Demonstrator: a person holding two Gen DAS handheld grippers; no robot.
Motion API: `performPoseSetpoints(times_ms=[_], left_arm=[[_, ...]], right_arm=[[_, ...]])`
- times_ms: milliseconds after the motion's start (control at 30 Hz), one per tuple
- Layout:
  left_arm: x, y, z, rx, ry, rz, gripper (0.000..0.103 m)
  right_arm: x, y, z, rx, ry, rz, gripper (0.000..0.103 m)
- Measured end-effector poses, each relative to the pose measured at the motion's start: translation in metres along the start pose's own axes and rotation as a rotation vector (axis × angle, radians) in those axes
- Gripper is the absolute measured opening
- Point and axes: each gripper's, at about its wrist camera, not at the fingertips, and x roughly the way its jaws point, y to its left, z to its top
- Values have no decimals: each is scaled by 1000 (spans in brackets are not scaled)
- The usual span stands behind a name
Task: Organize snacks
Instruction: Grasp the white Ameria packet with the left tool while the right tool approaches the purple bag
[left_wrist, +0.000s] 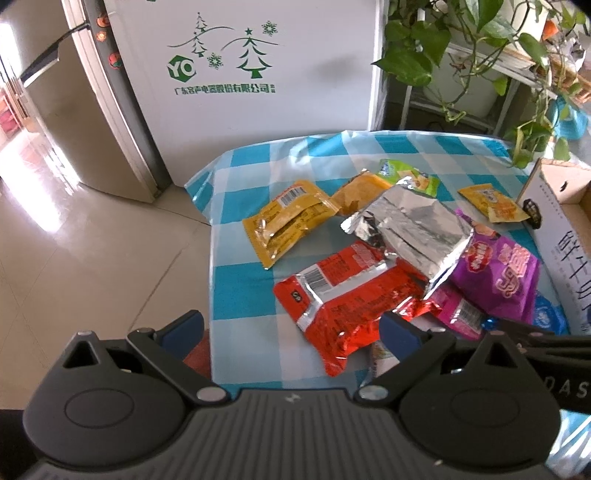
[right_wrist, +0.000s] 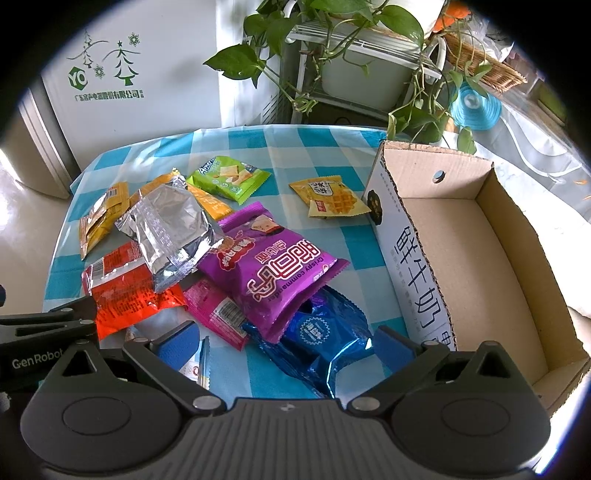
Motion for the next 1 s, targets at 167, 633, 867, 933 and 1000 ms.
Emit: performPoseSetpoints(times_ms=[167, 633, 867, 933, 1000], left_arm=[[0, 0, 0, 5, -2, -20, 101], [6, -2, -13, 30, 19, -138, 101], [13, -28, -26, 94, 61, -195, 101], [15, -33, -29, 101, 76, -206, 101], [18, -37, -31, 111, 79, -204, 101]], right_arm=[[-7, -15, 2, 41, -19, 66, 103], [-25, -79, 5, 257, -91, 258, 103], [-28, -88, 2, 283, -99, 270, 103], [-29, -87, 1, 277, -99, 270, 103], [-30, -86, 1, 271, -97, 271, 103]])
